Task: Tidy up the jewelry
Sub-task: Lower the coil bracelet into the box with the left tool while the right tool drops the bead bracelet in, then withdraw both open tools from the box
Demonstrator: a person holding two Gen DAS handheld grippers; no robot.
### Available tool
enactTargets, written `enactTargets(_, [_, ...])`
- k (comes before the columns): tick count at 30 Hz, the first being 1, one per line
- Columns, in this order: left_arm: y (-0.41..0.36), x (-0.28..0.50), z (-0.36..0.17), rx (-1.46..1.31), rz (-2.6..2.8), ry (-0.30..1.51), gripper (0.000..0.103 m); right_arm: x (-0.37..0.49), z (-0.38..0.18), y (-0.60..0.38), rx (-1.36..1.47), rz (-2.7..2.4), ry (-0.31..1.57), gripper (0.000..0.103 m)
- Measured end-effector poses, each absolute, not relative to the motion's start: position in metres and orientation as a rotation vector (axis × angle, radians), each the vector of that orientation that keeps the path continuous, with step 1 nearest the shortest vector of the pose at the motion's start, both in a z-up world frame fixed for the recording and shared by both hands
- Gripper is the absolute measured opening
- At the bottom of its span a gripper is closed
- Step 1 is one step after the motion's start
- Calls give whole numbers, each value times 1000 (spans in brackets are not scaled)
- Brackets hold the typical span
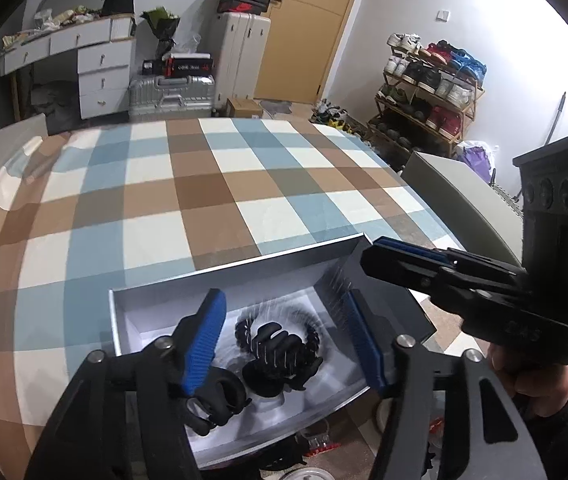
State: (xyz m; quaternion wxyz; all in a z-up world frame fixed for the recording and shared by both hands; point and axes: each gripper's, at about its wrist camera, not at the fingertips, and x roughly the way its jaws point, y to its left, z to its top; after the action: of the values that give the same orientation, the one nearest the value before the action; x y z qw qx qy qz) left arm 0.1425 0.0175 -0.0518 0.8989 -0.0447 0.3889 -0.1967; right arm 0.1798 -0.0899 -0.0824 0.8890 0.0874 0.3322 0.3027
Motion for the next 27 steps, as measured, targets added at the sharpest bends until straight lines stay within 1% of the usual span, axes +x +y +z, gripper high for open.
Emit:
enactTargets(1, [18,140,-50,-83,-381,791,67,177,-80,-92,183,627,676,45])
enactTargets(2, [20,139,-50,-80,-367,782,69,175,-79,-92,184,628,665,54])
enactTargets(9, [29,125,-43,-98,-311,743,69,155,-66,-106,203,601,609,55])
enactTargets(10, [30,121,-42,-92,-299,736,71,151,-64,-108,203,589,605,57])
enactTargets(12, [30,115,-40,-81,-270,719,71,146,-62,-111,204,574,599,70])
enactTargets(15, [31,107,-37,-75,-246,696,73,133,-59,-113,192,560,584,70])
enactTargets(16, [31,105,-36,-75,-236,691,77,130,-58,-114,187,555,580,70])
enactTargets(18, [33,99,-33,-79,-209,671,83,122,-56,-114,175,544,568,70])
enactTargets(23, [40,85,-28,-90,-147,644,84,100,-52,-115,125,497,538,70])
enactTargets(27, [46,74,-33,-99,-116,651,86,84,-54,-120,130,482,530,76])
